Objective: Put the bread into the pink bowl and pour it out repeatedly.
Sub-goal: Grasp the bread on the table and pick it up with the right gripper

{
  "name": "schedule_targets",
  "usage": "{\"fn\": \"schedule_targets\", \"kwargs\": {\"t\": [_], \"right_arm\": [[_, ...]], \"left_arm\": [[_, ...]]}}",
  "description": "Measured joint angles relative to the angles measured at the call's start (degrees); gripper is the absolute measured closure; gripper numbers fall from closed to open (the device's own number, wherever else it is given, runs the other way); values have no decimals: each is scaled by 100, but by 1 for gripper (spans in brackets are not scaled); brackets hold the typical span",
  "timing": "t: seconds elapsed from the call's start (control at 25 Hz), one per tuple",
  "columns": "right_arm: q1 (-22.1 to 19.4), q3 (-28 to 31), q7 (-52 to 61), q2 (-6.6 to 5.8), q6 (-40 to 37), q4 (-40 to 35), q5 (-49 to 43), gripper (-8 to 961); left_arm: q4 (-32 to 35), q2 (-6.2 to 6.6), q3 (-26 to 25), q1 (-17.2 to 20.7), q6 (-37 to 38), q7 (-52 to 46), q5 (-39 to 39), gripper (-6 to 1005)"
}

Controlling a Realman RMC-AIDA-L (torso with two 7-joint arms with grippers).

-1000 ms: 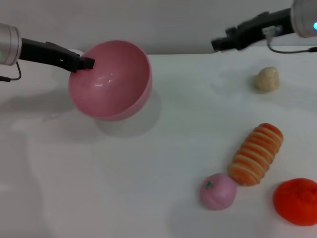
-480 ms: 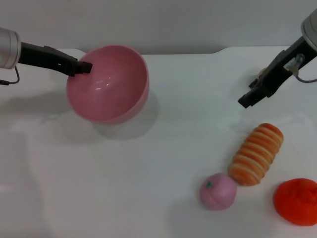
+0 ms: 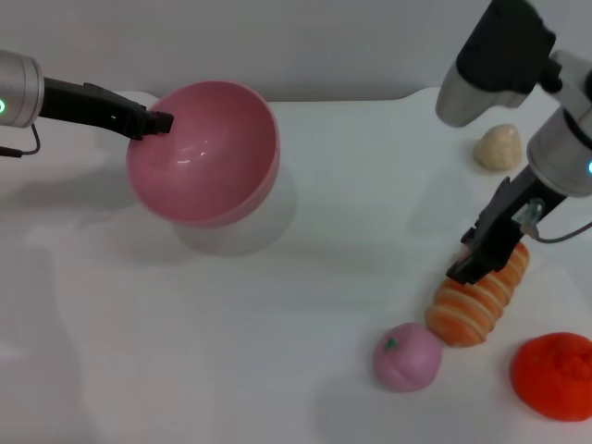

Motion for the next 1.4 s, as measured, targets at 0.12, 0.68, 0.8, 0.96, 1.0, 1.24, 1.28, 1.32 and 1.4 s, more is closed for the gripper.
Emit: {"fn": "schedule_targets", "kwargs": {"t": [0.12, 0.68, 0.8, 0.96, 1.0, 1.24, 1.28, 1.32, 1.4], "right_arm": [[-7, -59, 38, 0, 108, 221, 18, 452], [3, -308, -1, 5, 864, 1264, 235, 452], [20, -310, -19, 5, 961, 1410, 302, 452], [32, -313, -22, 5, 1070, 1561, 318, 453], [33, -314, -22, 5, 1096, 1587, 319, 453], [44, -316, 30, 5, 1143, 1674, 309, 453], [48, -316, 41, 4, 1146, 1698, 302, 453], [49, -316, 52, 2, 1148, 1723, 296, 453], [58, -316, 75, -4, 1152, 1776, 291, 453]], "left_arm": [[-4, -20, 7, -10, 69, 2, 0, 961], [9, -90, 27, -48, 119, 6, -2, 960], [11, -96, 29, -48, 111, 6, -2, 960], [15, -96, 29, -54, 109, 6, -2, 960], [15, -96, 29, -59, 108, 6, -2, 960], [15, -95, 79, -66, 112, 6, -2, 960], [15, -94, 87, -66, 115, 6, -2, 960], [15, -94, 89, -66, 116, 6, -2, 960], [18, -94, 90, -67, 116, 7, -2, 960]]}}
